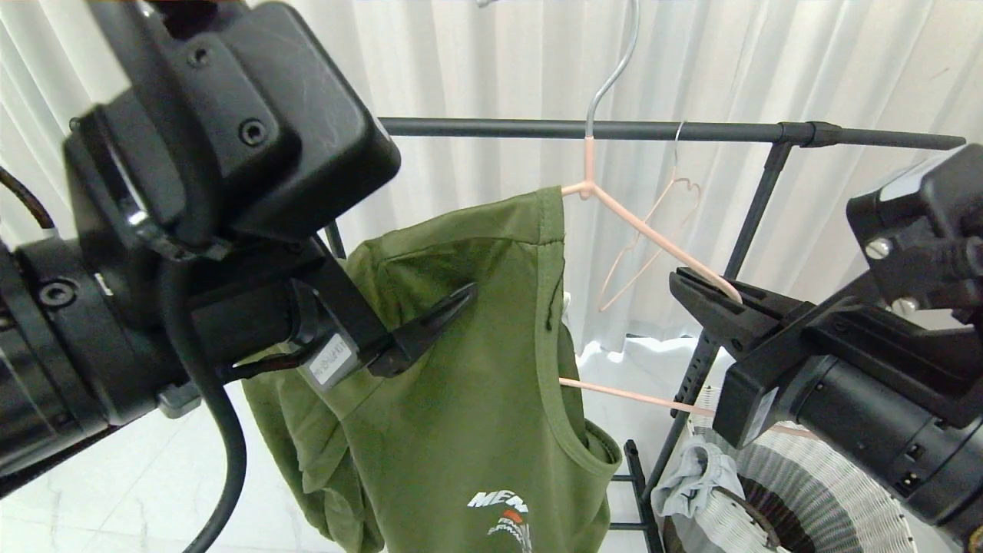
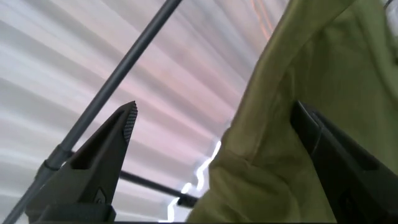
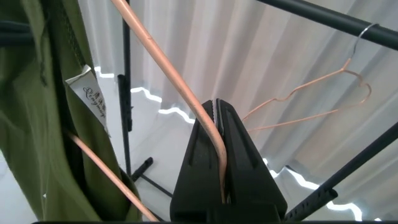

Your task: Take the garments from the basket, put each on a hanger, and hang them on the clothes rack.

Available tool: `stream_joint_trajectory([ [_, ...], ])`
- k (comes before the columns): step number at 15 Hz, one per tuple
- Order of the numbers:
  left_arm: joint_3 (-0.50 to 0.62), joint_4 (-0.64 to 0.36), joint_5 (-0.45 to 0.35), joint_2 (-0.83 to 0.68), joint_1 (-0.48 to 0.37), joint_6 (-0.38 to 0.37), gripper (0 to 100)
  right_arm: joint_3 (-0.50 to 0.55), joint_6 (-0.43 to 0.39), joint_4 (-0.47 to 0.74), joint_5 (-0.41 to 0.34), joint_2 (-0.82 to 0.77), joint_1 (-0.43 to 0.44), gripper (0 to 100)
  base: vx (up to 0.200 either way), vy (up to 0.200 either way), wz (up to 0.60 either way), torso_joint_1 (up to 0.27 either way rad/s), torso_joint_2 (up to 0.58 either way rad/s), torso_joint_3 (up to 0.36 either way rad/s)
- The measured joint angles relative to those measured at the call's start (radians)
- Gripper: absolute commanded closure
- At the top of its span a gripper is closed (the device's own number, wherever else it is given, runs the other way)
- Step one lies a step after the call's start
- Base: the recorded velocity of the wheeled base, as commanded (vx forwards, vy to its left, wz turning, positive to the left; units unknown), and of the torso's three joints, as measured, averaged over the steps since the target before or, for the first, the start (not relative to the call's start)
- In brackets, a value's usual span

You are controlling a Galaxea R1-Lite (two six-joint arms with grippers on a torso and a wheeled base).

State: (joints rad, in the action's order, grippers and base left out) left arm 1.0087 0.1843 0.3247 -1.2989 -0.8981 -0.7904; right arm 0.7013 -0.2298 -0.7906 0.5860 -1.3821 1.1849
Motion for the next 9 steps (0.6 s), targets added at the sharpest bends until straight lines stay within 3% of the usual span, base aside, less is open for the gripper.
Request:
stream_joint_trajectory([
  [6,-0.008,0.001,0.000,-0.007,0.051,-0.008,0,-0.003,-0.027,-0.001,0.000,-0.001,0.032,100,0.000,0.000,0.00,0.000,0.00,0.000],
  [7,-0.010,0.001,0.000,-0.007,0.052,-0.008,100,-0.003,-0.030,-0.002,-0.001,0.000,0.032,100,0.000,0.000,0.00,0.000,0.00,0.000],
  [9,-0.014,0.001,-0.001,-0.007,0.053,-0.007,100,-0.003,-0.032,-0.002,-0.002,0.000,0.039,100,0.000,0.000,0.00,0.000,0.00,0.000],
])
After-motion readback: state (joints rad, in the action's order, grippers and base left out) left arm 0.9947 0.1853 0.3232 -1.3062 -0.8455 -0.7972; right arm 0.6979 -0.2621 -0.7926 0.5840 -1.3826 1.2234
